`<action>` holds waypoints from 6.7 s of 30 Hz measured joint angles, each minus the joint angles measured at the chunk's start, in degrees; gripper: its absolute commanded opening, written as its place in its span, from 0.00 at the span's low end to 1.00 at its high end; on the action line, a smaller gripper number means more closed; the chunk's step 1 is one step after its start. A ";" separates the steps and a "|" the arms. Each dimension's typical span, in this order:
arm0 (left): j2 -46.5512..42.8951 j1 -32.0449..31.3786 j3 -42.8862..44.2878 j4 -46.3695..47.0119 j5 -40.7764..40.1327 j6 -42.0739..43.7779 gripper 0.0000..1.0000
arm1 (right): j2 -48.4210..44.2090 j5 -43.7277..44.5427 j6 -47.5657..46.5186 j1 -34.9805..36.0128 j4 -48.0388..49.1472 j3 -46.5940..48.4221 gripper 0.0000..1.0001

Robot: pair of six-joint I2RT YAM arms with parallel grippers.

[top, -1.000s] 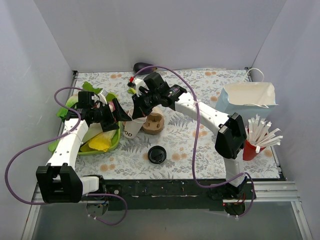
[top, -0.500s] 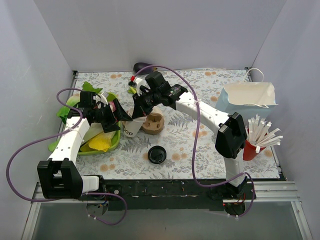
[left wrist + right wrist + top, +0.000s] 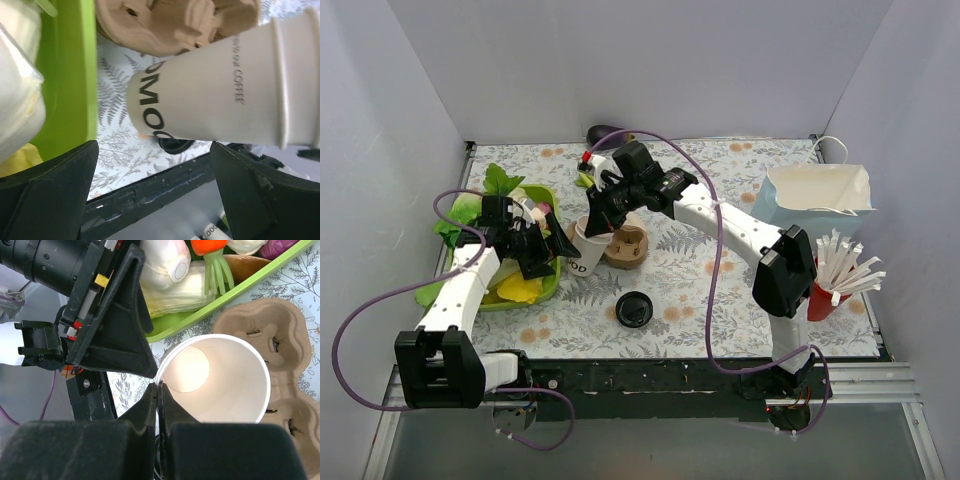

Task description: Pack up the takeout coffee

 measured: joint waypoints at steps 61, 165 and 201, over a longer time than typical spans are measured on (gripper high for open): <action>1.44 2.91 -0.66 3.89 9.33 -3.48 0.74 | -7.69 -0.22 -0.13 1.55 12.68 -13.73 0.01; -13.49 -12.44 5.84 4.46 11.80 35.95 0.00 | -12.92 -3.96 0.44 -3.28 7.23 -19.89 0.96; -13.90 -12.44 3.26 9.01 9.55 22.25 0.00 | -5.57 -15.10 12.15 -6.01 16.85 -17.25 0.98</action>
